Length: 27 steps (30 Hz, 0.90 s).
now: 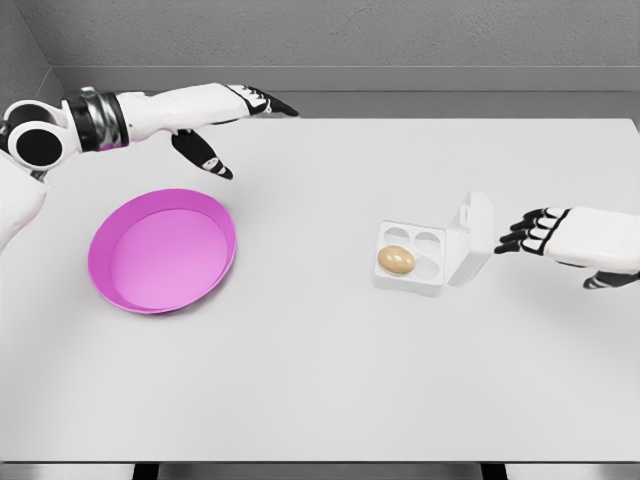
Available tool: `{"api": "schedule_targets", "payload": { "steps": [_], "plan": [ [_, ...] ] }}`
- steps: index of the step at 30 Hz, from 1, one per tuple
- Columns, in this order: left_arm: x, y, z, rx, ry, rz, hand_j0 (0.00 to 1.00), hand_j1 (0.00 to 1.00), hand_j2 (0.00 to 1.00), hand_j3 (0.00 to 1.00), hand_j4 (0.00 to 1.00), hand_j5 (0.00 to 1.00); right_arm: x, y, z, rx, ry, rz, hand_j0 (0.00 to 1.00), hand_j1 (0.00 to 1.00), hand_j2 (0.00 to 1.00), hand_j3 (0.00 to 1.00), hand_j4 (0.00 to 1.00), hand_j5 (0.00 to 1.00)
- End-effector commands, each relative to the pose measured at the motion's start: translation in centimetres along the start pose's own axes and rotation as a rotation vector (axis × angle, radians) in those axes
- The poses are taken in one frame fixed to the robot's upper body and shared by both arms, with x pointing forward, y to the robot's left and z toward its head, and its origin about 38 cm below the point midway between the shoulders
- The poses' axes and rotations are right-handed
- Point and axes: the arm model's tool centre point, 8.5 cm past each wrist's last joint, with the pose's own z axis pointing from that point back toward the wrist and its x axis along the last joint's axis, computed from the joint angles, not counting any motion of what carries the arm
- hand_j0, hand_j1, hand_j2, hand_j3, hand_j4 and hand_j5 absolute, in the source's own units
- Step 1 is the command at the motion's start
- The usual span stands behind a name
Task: Pack egg into the box and close the box lid
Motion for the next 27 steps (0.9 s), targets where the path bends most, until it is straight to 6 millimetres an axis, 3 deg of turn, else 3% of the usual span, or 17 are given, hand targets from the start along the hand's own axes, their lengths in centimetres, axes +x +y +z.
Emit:
{"api": "schedule_targets", "payload": {
  "steps": [1,4,16,22,24,27],
  "plan": [
    [-0.3,0.1,0.2,0.006,0.008,0.01,1.0,1.0,1.0,1.0,1.0,1.0,0.1,0.0,-0.2,-0.006,-0.004,-0.005,1.0,1.0,1.0,1.0,1.0,1.0],
    [-1.1,0.1,1.0,0.029,0.031,0.029,1.0,1.0,1.0,1.0,1.0,1.0,0.9,-0.5,-0.5,-0.02,-0.025,0.012,1.0,1.0,1.0,1.0,1.0,1.0],
    [-1.0,0.2,0.9,0.029,0.029,0.029,1.0,1.0,1.0,1.0,1.0,1.0,1.8,-2.4,-1.8,-0.123,-0.08,-0.013,1.0,1.0,1.0,1.0,1.0,1.0],
    [-1.0,0.3,0.9,0.032,0.029,0.027,1.0,1.0,1.0,1.0,1.0,1.0,4.5,-1.5,-6.3,-0.104,-0.176,-0.002,1.0,1.0,1.0,1.0,1.0,1.0],
    [-1.0,0.4,1.0,0.032,0.03,0.026,1.0,1.0,1.0,1.0,1.0,1.0,4.4,-2.8,-6.5,-0.138,-0.174,0.017,1.0,1.0,1.0,1.0,1.0,1.0],
    [-1.0,0.3,1.0,0.032,0.031,0.027,1.0,1.0,1.0,1.0,1.0,1.0,4.0,-3.1,-6.1,-0.147,-0.159,0.018,1.0,1.0,1.0,1.0,1.0,1.0]
  ]
}}
